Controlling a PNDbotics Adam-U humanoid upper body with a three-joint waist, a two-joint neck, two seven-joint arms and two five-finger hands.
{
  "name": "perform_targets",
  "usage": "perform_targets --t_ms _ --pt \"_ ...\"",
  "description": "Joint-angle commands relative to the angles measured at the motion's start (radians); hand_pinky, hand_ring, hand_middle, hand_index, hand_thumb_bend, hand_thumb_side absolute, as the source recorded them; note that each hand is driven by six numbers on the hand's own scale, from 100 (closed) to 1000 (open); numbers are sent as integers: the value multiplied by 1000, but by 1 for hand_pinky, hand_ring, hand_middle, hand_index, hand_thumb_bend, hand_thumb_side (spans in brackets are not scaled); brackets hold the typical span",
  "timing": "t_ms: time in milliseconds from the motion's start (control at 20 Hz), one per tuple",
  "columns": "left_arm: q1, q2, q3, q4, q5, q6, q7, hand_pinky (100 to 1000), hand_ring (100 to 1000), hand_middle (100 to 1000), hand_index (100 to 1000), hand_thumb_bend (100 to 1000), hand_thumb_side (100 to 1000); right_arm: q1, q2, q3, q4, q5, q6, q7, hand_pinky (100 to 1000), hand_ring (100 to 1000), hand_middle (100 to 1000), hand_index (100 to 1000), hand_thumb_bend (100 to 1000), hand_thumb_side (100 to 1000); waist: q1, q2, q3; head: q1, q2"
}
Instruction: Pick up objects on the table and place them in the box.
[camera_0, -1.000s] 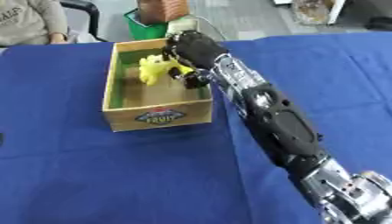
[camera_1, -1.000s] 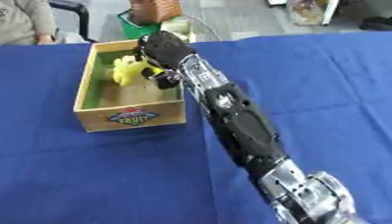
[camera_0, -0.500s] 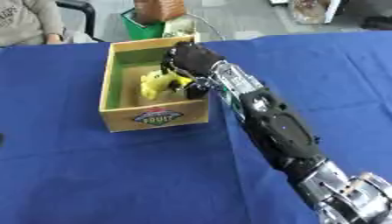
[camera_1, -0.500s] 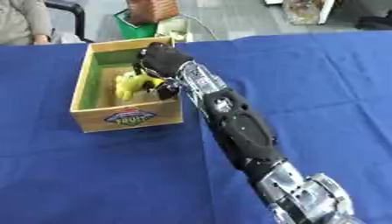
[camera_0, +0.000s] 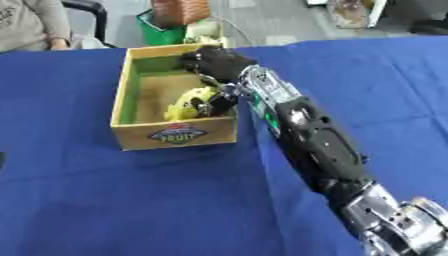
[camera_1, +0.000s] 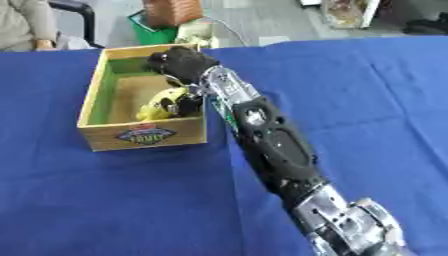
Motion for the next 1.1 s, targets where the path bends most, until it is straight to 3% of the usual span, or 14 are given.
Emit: perform_targets --t_ms 50,550,1100 --pt "-9 12 4 -15 3 -1 -1 486 387 454 612 743 207 -24 -28 -21 -60 -20 35 -30 952 858 902 959 160 219 2 -19 -2 4 -7" --pt "-3 16 9 -15 2 -2 4 486 387 453 612 745 207 -18 -141 -59 -104 -61 106 -94 931 824 851 941 123 140 3 -25 -16 15 -7" --pt "5 16 12 -14 0 -2 8 486 386 452 611 747 207 80 -269 -107 -97 -129 160 -126 928 806 838 939 100 149 12 -29 -39 26 -5"
